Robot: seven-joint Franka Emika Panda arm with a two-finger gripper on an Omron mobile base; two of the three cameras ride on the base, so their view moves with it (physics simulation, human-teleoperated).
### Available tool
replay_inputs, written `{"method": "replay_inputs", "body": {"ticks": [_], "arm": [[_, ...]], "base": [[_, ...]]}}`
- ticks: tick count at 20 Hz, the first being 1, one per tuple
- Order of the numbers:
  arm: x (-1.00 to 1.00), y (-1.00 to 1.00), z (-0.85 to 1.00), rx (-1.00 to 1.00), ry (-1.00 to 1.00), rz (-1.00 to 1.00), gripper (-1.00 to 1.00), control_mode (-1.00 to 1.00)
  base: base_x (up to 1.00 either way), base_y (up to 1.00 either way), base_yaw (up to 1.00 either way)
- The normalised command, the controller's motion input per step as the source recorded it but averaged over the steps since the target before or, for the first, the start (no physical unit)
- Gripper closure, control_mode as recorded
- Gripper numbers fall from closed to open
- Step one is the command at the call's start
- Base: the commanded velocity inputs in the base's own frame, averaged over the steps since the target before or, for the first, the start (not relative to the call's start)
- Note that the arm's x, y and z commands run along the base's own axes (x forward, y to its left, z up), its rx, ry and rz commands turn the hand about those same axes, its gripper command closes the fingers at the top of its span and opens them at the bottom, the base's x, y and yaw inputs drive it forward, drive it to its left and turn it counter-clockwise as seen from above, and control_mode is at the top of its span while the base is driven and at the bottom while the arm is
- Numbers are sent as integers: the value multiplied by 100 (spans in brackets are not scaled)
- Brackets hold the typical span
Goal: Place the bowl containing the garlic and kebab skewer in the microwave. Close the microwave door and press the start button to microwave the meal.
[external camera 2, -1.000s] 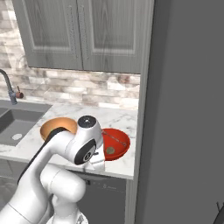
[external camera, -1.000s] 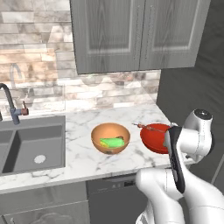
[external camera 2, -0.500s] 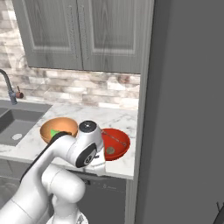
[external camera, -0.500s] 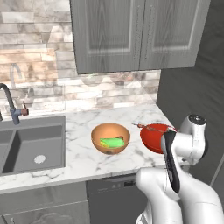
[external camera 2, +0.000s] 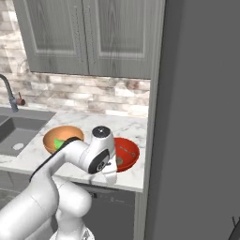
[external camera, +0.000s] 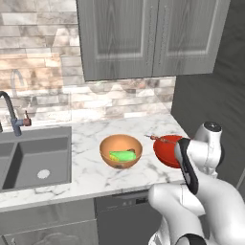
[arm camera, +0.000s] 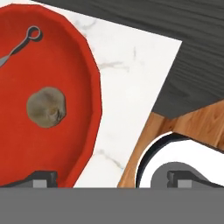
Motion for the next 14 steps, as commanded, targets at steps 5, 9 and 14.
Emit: {"method": "replay_inputs", "body": {"ticks": [5,9,14], "arm": [[21,-9,-16,3,3,0,-100,-100],[19,-8,-22,2,1,0,-100,-100],[19,-4,-27,1,0,0,-100,-100]], "base": [[0,0,0],[0,0,0],[0,0,0]]}}
